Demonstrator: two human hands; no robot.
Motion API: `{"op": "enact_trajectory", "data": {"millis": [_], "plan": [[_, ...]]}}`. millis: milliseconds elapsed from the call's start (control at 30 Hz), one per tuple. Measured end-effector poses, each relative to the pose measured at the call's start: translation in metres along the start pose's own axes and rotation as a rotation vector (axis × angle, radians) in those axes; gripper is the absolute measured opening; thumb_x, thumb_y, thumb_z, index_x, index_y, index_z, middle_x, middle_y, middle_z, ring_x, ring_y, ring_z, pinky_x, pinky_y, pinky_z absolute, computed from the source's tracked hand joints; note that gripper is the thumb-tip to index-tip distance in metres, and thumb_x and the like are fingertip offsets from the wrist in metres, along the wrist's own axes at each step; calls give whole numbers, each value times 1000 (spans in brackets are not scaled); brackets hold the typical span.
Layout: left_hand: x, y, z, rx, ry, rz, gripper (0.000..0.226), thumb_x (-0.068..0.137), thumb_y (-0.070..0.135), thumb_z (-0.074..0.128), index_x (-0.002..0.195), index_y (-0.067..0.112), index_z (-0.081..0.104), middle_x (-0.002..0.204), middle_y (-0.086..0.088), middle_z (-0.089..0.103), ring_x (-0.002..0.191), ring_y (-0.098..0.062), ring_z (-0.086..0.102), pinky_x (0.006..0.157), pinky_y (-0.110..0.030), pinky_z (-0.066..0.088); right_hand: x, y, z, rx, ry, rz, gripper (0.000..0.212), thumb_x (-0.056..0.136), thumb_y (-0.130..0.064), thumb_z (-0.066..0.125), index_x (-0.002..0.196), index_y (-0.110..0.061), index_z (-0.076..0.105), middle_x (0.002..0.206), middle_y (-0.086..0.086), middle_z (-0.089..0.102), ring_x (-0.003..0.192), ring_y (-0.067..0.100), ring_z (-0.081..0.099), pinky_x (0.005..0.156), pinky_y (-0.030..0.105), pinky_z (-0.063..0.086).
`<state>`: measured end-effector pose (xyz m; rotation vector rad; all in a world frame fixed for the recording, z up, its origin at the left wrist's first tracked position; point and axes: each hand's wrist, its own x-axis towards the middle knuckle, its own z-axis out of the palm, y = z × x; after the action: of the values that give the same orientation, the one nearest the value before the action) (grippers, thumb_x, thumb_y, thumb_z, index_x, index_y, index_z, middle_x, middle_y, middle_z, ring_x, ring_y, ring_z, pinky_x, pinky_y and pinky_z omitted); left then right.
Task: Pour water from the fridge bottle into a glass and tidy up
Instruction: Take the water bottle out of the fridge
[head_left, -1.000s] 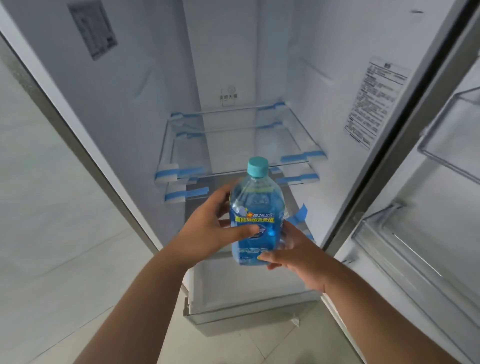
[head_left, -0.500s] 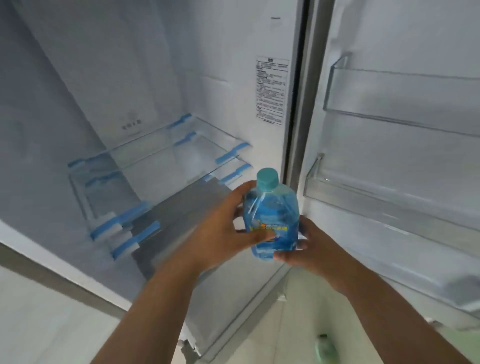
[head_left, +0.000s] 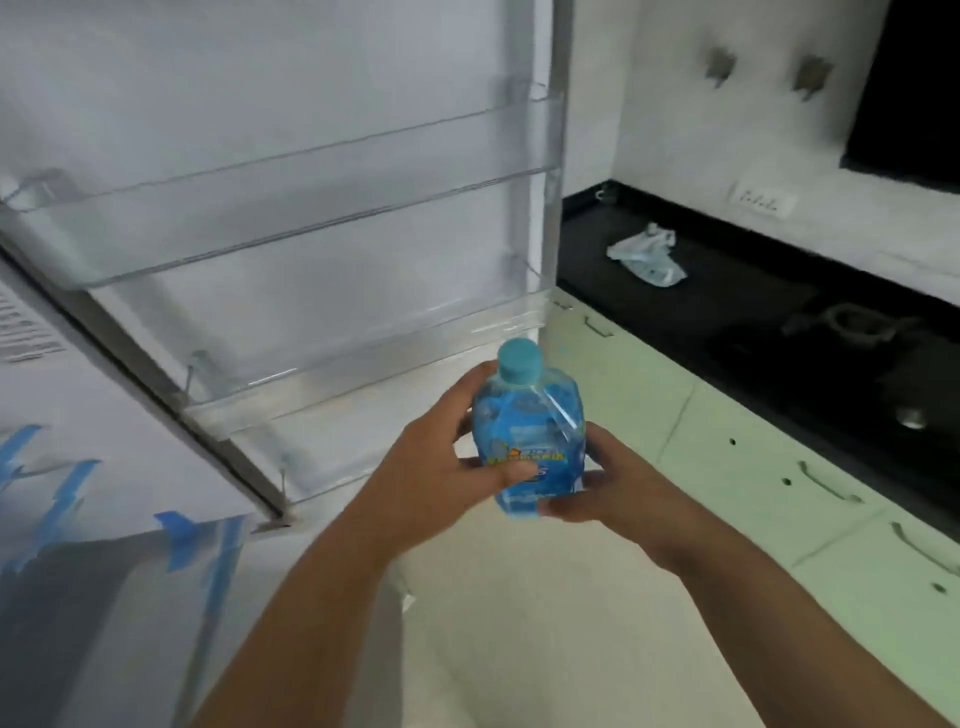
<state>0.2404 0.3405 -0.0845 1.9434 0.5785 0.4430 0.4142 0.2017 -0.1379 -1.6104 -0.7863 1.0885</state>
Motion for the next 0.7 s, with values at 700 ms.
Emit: {"op": "enact_trajectory", "data": {"millis": [700], "plan": [[-63, 124, 288, -41, -773, 366, 87, 83, 23, 88, 148, 54, 38, 141, 25, 58, 133, -3, 57, 94, -36, 62, -335, 114, -112, 228, 774, 182, 73, 76, -1, 86, 131, -38, 55, 126, -14, 68, 99, 9, 75, 90, 40, 63]]}}
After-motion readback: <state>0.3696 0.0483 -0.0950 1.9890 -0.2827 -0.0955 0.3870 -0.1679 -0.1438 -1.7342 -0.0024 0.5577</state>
